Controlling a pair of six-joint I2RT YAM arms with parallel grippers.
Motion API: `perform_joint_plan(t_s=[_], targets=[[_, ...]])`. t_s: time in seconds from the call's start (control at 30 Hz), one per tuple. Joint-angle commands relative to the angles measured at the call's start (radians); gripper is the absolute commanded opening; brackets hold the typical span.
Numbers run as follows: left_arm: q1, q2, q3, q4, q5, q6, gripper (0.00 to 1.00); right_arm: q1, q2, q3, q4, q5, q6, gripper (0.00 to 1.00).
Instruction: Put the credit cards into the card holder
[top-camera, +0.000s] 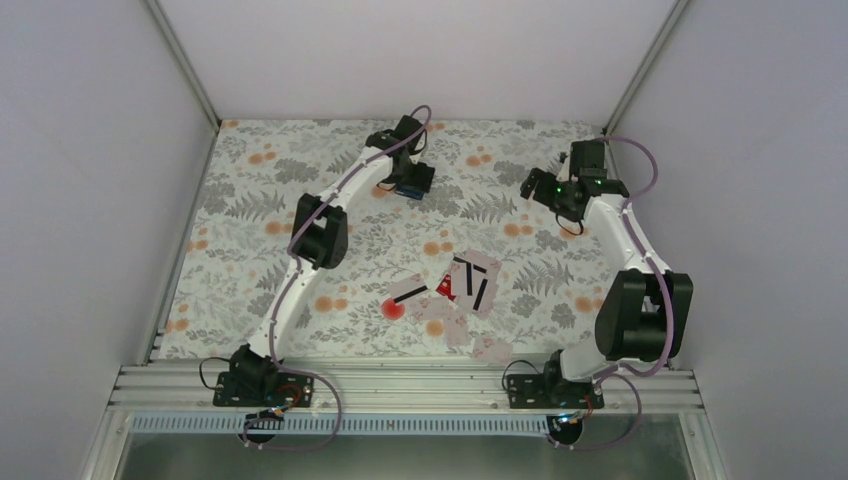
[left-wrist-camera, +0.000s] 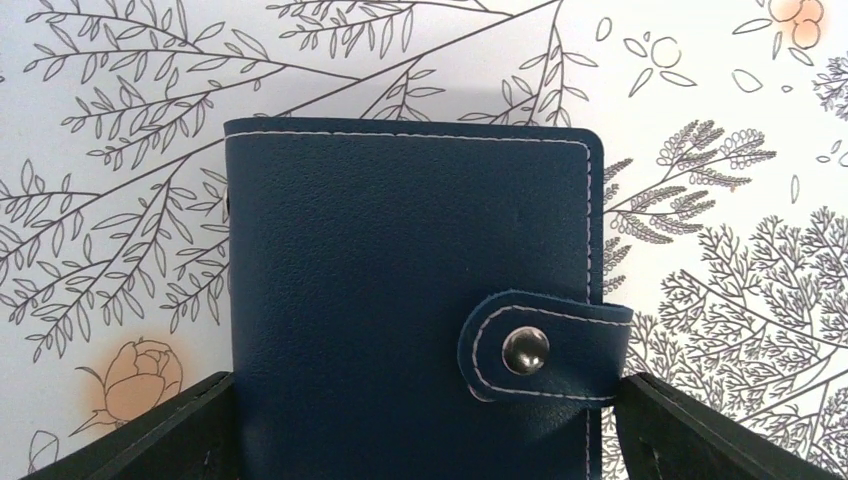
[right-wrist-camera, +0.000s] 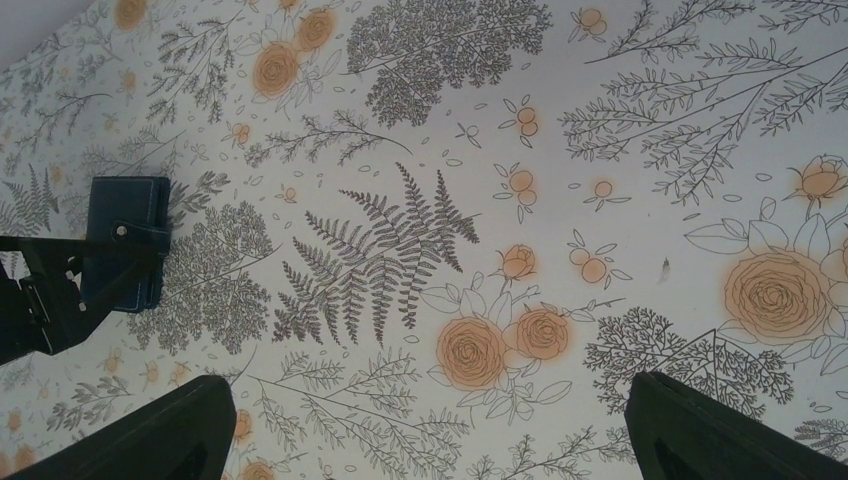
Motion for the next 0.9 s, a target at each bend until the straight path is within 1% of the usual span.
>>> perform_joint_plan(t_s=[0.0,0.07,0.23,0.37,0.43,0.53,0.73,0.87], targets=[[-0.005,0.037,0.000,-0.062,-0.050,-0.014,0.90,-0.001,0.002,0.024,-0.015,-0.011,0.011,0.99],[-0.007,0.022,-0.017,-0.069,-0.074,-0.018,0.88,-0.003,-0.003,0.019,-0.017,-0.008,0.012,0.99],[-0.007,-0.023,-0.061,-0.090,-0.103,-0.024,0.87,-0.002,-0.016,0.004,-0.015,-0.016,0.025,0.99],[-0.005,-0.106,-0.169,-0.085,-0.124,-0.030,0.87,-0.002,-0.028,-0.009,-0.009,-0.029,0.036,0.99],[-0.006,-0.172,-0.269,-0.061,-0.141,-0.029,0.87,-0.001,-0.031,-0.013,-0.009,-0.037,0.036,0.99],[-0.006,-0.295,-0.486,0.006,-0.158,-0.023,0.87,0.006,-0.030,-0.014,-0.013,-0.052,0.039,0.99],[-0.004,-0.578,-0.946,0.181,-0.104,-0.053,0.87,0.039,-0.021,-0.034,0.005,-0.064,0.050,0.99],[-0.003,-0.715,-1.129,0.195,-0.088,-0.095,0.88,0.071,-0.001,-0.036,0.020,-0.074,0.075,0.99]])
